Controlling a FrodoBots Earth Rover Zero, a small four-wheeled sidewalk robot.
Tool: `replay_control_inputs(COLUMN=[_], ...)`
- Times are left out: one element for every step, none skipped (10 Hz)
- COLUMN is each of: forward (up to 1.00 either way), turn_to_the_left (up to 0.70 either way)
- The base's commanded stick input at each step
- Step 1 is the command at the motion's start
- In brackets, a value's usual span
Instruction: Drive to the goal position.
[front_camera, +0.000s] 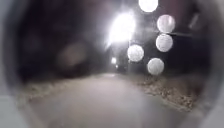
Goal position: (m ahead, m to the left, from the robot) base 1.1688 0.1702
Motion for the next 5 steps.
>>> replay_control_inputs(forward=[0.7, 0.7, 0.7, 0.69, 0.4], turn_to_the_left=[0.03, 0.03, 0.03, 0.03, 0.04])
